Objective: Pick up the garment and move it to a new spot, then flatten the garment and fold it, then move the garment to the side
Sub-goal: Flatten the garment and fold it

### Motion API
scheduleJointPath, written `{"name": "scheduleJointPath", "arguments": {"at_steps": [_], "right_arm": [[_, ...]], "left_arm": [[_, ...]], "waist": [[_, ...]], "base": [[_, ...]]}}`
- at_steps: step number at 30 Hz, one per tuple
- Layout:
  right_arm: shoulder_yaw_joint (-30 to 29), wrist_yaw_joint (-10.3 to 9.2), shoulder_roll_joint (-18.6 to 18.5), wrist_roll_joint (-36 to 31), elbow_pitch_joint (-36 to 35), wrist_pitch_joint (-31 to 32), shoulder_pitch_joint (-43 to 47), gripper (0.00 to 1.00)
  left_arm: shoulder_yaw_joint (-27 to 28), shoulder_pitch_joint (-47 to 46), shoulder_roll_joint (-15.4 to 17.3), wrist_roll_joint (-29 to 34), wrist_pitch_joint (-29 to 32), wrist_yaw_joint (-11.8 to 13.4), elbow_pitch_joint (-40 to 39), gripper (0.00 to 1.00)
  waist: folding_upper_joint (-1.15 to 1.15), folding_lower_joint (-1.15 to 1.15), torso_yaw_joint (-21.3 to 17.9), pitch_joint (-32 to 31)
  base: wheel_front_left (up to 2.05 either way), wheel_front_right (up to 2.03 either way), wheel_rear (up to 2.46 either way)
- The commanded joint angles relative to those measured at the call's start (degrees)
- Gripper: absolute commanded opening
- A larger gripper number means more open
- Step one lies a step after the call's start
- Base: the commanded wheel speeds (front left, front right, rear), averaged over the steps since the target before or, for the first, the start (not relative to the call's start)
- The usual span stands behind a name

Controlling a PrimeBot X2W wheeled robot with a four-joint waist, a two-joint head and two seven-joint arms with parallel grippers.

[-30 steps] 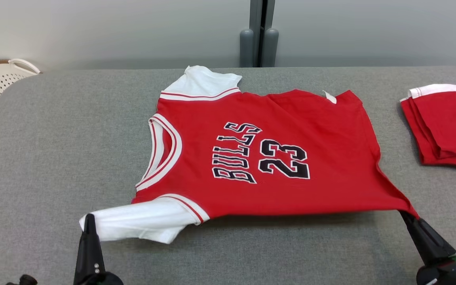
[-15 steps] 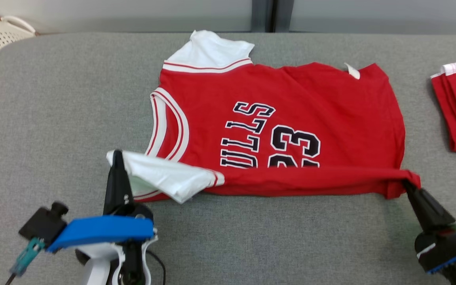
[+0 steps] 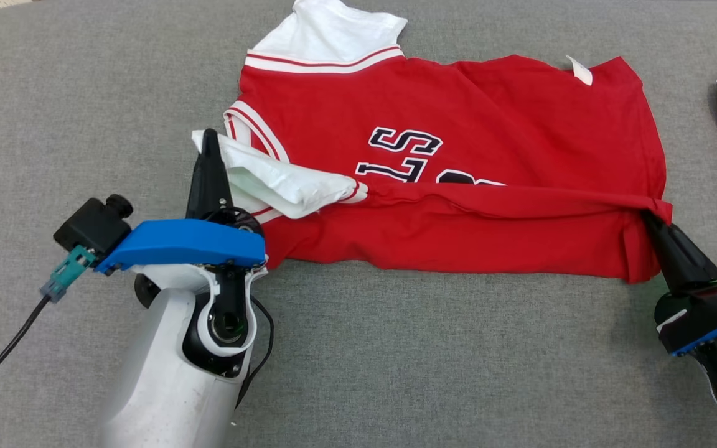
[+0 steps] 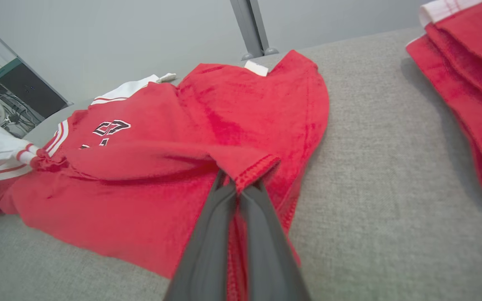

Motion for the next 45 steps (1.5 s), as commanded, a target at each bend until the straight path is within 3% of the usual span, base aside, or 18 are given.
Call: {"name": "scheduleJointPath", "arguments": {"at_steps": [1, 7, 12, 16, 24, 25, 27, 33, 45], "right_arm": [[-0.20, 0.00, 0.33, -0.07, 0.61, -0.74, -1.14, 1.00], [-1.30, 0.00, 2.22, -1.92, 0.81, -2.21, 0.77, 1.00], [-6.98, 0.00, 4.68, -4.99, -4.27, -2.38, 7.20, 1.00], [-10.72, 0.00, 6.44, -7.55, -7.95, -2.39, 12.96, 1.00], [-12.50, 0.00, 8.02, -9.12, -9.91, -2.41, 16.27, 1.00], [-12.37, 0.00, 8.10, -9.25, -9.84, -2.41, 16.09, 1.00], [-12.03, 0.00, 8.23, -9.52, -9.59, -2.41, 15.54, 1.00], [-11.57, 0.00, 9.10, -9.03, -7.75, -2.41, 14.16, 1.00], [-12.37, 0.00, 11.29, -11.75, 2.79, -0.89, 9.97, 1.00]], "left_arm": [[-0.28, -1.31, 0.00, 0.47, -0.15, -0.31, 0.69, 1.00], [-1.40, 1.64, 2.52, 6.08, -1.00, -2.15, -0.25, 1.00], [-1.59, 10.96, 5.79, 12.46, -1.27, 1.30, -4.73, 1.00], [-2.97, 17.60, 7.40, 14.17, -0.37, 3.34, -5.40, 1.00], [-3.92, 17.50, 8.40, 14.07, 3.59, 5.37, -2.90, 1.00], [-4.09, 17.24, 8.57, 14.35, 4.03, 5.78, -2.37, 0.98], [-4.23, 16.70, 8.79, 14.69, 4.66, 6.40, -1.35, 0.54], [-5.26, 14.57, 9.05, 15.52, 5.02, 5.66, 1.72, 0.00], [-8.24, 10.36, 9.42, 18.34, 1.64, 0.31, 5.89, 0.00]], "waist": [[-0.02, -0.02, -0.09, 0.03], [-0.02, -0.02, -0.66, -1.71], [-0.02, -0.02, -1.30, -3.30], [-0.02, -0.02, -1.42, -3.86], [-0.02, -0.02, -2.20, -3.56], [-0.02, -0.02, -2.30, -3.53], [-0.02, -0.02, -2.52, -3.47], [-0.02, -0.02, -2.06, -3.07], [-0.02, -0.02, -0.27, -2.82]], "base": [[0.00, 0.00, 0.00], [0.00, 0.00, 0.00], [0.00, 0.00, 0.00], [0.00, 0.00, 0.00], [0.00, 0.00, 0.00], [0.00, 0.00, 0.00], [0.00, 0.00, 0.00], [0.00, 0.00, 0.00], [0.00, 0.00, 0.00]]}}
